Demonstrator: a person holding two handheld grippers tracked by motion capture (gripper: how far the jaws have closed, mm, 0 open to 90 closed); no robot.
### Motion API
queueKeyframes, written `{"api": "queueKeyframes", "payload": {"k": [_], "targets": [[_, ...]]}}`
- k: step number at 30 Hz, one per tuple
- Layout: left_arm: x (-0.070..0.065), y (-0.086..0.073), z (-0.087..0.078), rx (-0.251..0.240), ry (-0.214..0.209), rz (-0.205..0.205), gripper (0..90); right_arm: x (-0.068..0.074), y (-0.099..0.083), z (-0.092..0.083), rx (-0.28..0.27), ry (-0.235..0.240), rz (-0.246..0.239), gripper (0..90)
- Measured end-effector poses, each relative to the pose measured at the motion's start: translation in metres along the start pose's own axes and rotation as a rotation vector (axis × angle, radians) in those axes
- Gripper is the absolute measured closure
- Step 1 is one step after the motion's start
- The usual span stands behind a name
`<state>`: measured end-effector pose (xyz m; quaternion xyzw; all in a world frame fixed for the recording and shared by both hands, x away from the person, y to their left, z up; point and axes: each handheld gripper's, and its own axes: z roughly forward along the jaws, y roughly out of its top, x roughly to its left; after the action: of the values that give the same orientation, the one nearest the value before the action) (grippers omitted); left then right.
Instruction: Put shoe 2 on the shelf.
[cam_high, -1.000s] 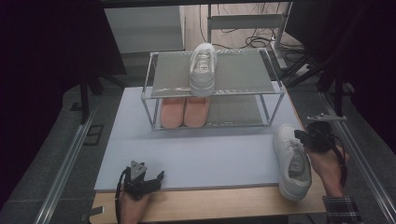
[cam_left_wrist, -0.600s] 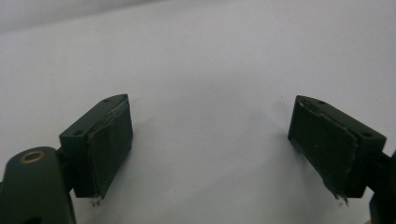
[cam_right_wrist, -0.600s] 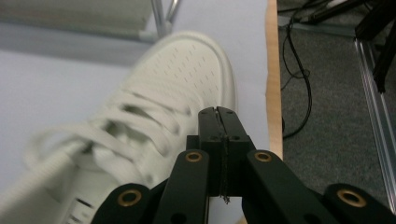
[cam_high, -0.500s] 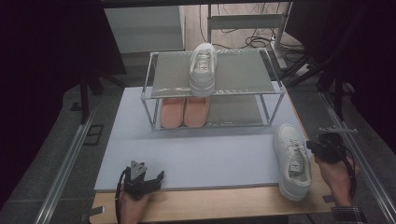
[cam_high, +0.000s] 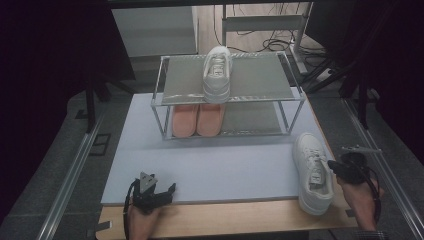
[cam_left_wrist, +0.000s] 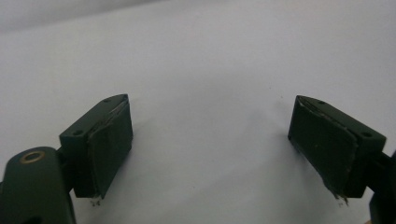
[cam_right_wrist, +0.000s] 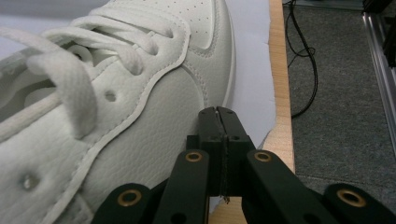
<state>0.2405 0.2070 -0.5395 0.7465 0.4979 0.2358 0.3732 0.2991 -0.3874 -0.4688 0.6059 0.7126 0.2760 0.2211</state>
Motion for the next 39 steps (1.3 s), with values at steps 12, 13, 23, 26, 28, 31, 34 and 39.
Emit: {"api": "queueKeyframes", "payload": {"k": [12, 13, 23, 26, 28, 31, 34, 39], "targets": [[0.0, 0.0, 0.0, 0.0, 0.0, 0.0, 13.8, 0.018, -0.001, 0.001, -0.006, 0.06, -0.017, 89.6], [0.0, 0.0, 0.0, 0.0, 0.0, 0.0, 13.8, 0.019, -0.003, 0.001, -0.005, 0.065, -0.017, 89.6], [0.0, 0.0, 0.0, -0.002, 0.0, -0.002, 13.8, 0.03, -0.01, -0.001, -0.017, 0.103, -0.006, 89.6], [0.0, 0.0, 0.0, -0.002, 0.0, -0.002, 13.8, 0.034, -0.009, 0.001, -0.017, 0.113, -0.011, 89.6], [0.0, 0.0, 0.0, -0.002, 0.0, -0.002, 13.8, 0.038, -0.008, 0.002, -0.019, 0.118, -0.015, 89.6], [0.0, 0.0, 0.0, -0.002, 0.0, -0.002, 13.8, 0.044, -0.008, 0.003, -0.015, 0.131, -0.021, 89.6], [0.0, 0.0, 0.0, -0.001, 0.0, -0.002, 13.8, 0.051, -0.007, 0.005, -0.015, 0.14, -0.029, 89.6], [0.0, 0.0, 0.0, -0.002, 0.0, -0.002, 13.8, 0.064, -0.003, 0.009, -0.008, 0.157, -0.046, 89.6]]}}
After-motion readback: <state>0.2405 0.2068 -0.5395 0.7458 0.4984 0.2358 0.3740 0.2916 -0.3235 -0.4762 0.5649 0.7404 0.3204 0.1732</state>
